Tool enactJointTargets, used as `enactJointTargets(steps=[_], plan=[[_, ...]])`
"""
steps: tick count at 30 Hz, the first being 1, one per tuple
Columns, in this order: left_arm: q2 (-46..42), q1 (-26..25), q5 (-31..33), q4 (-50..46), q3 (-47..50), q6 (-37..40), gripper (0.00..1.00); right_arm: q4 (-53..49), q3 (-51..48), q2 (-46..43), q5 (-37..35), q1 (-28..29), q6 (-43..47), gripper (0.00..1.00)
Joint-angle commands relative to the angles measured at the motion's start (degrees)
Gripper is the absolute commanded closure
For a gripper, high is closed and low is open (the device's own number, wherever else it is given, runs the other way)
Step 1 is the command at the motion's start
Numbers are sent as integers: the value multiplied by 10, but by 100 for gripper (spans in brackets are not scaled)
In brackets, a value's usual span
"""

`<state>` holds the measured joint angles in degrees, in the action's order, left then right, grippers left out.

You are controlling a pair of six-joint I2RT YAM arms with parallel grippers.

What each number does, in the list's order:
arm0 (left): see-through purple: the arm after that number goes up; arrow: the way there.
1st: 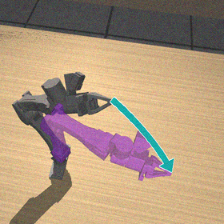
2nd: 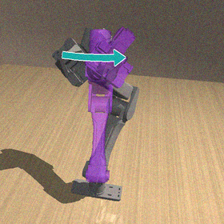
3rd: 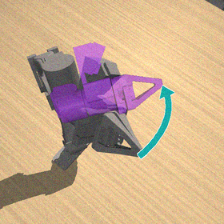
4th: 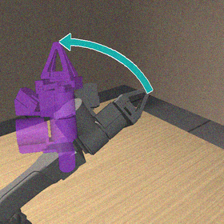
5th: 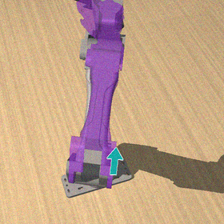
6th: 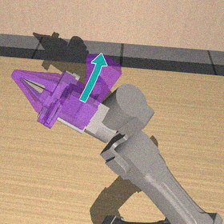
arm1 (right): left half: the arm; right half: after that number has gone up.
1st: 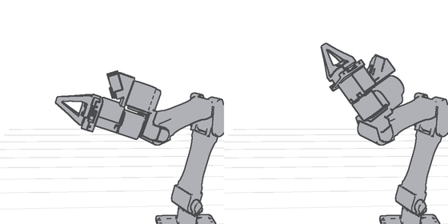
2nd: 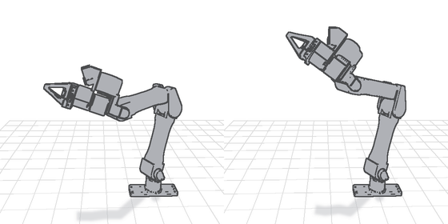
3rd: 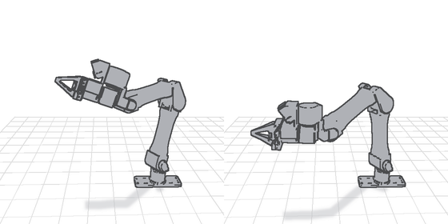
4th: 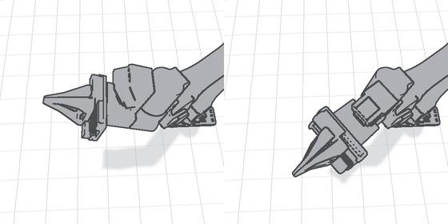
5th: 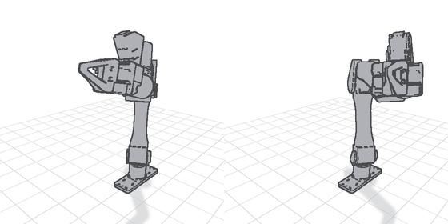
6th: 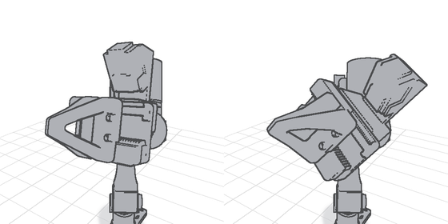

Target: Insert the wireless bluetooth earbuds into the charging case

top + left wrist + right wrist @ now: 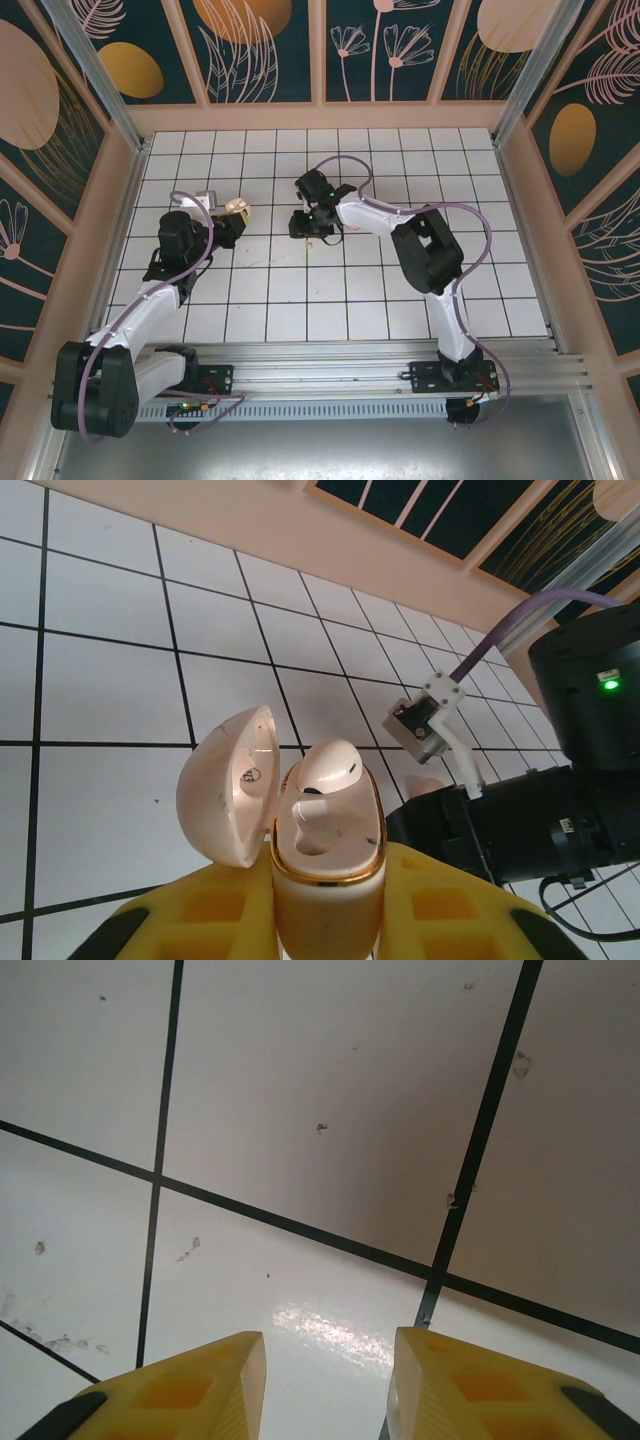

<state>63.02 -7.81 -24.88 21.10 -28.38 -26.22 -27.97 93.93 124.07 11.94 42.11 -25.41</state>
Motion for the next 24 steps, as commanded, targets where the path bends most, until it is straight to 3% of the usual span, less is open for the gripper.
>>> enactJointTargets(steps=[1, 13, 24], plan=[[0, 4, -14, 31, 1, -8, 78, -12, 16, 17, 7, 5, 13, 62], [-6, 4, -14, 31, 3, -5, 78, -27, -1, 25, 40, 24, 47, 66], [-12, 4, -18, 32, 5, -6, 78, -49, -67, -36, 48, 33, 66, 69]])
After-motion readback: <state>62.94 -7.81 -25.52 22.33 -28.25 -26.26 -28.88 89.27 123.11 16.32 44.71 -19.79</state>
